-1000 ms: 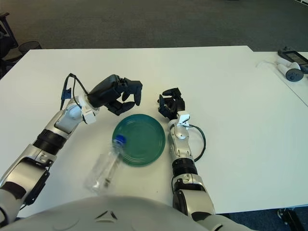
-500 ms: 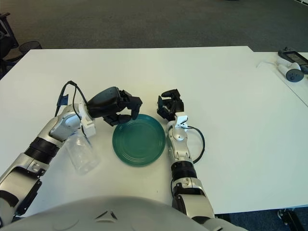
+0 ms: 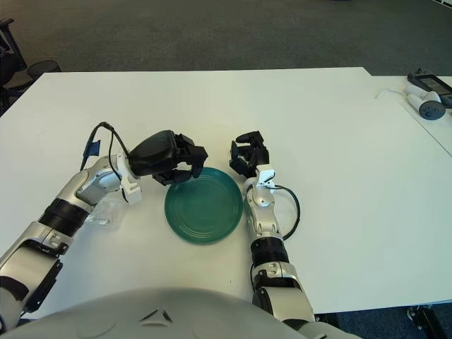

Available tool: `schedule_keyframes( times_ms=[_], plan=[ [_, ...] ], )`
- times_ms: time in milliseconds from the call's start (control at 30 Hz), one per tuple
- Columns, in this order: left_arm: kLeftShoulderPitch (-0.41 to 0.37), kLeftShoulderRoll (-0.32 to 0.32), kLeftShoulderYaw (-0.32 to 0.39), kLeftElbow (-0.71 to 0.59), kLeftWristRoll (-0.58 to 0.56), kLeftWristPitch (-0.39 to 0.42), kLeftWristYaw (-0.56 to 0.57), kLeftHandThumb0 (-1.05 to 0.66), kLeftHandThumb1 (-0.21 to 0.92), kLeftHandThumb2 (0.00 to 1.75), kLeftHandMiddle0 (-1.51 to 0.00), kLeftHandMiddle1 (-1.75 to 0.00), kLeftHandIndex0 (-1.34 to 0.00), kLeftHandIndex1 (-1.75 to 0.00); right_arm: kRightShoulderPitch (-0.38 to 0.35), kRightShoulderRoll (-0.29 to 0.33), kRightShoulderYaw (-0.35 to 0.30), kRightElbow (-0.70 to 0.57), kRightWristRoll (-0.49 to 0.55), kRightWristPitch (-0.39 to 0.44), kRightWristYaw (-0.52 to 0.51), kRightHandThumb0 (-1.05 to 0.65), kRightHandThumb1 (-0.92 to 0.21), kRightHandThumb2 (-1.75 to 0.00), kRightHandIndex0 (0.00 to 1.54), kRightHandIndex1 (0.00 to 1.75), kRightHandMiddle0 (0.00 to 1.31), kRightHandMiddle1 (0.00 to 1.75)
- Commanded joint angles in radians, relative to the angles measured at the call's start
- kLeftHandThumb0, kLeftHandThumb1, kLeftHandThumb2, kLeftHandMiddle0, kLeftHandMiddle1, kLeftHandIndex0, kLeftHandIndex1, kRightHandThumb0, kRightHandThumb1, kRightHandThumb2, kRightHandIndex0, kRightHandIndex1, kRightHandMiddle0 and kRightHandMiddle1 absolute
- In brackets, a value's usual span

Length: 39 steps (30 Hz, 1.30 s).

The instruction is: Put the bottle into the plate.

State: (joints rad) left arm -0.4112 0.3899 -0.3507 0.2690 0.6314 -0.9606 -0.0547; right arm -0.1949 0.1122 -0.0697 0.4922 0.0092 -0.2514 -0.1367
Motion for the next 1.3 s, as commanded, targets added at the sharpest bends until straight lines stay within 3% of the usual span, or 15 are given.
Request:
schedule_keyframes(
  times_ms=[0,433,933,1167,1233,1267],
  plan=[
    [-0.018,0.002,0.014,0.016,0.004,-0.007,0.026,-0.11,0.38,1.16,-1.09,-1.75,-0.87,-1.75,0.053,0.003,-0.003,0.051,0.01,0.057,0.007,-0.01,-0.65,-0.82,0.42,1.46,0.33,1.74],
    [0.005,-0.014,0.032,-0.008,-0.043,0.075,0.024,-0.12,0.41,1.13,-1.11,-1.75,-0.87,-1.75,0.053,-0.004,-0.012,0.062,0.024,0.038,0.042,-0.01,-0.65,-0.83,0.39,1.49,0.35,1.73],
    [-0.004,-0.013,0.048,0.016,0.007,0.077,0.096,-0.19,0.45,1.09,-1.11,-1.75,-0.89,-1.75,0.046,-0.006,-0.018,0.075,0.025,0.047,0.051,-0.01,-0.64,-0.85,0.39,1.5,0.36,1.73],
    [-0.023,-0.024,0.099,0.018,-0.072,0.1,0.114,-0.18,0.45,1.08,-1.11,-1.75,-0.89,-1.75,0.05,-0.004,-0.018,0.069,0.025,0.045,0.051,-0.01,-0.65,-0.83,0.39,1.48,0.35,1.74],
    [-0.034,-0.022,0.12,0.017,-0.118,0.112,0.101,-0.34,0.43,1.14,-0.96,-1.75,-0.68,-1.75,0.052,-0.006,-0.015,0.068,0.022,0.044,0.053,-0.01,-0.65,-0.82,0.39,1.47,0.35,1.74],
    [-0.037,-0.021,0.126,0.017,-0.132,0.116,0.095,-0.35,0.43,1.14,-0.91,-1.75,-0.64,-1.75,0.052,-0.006,-0.015,0.069,0.021,0.043,0.054,-0.01,-0.65,-0.82,0.39,1.47,0.35,1.74]
  ],
)
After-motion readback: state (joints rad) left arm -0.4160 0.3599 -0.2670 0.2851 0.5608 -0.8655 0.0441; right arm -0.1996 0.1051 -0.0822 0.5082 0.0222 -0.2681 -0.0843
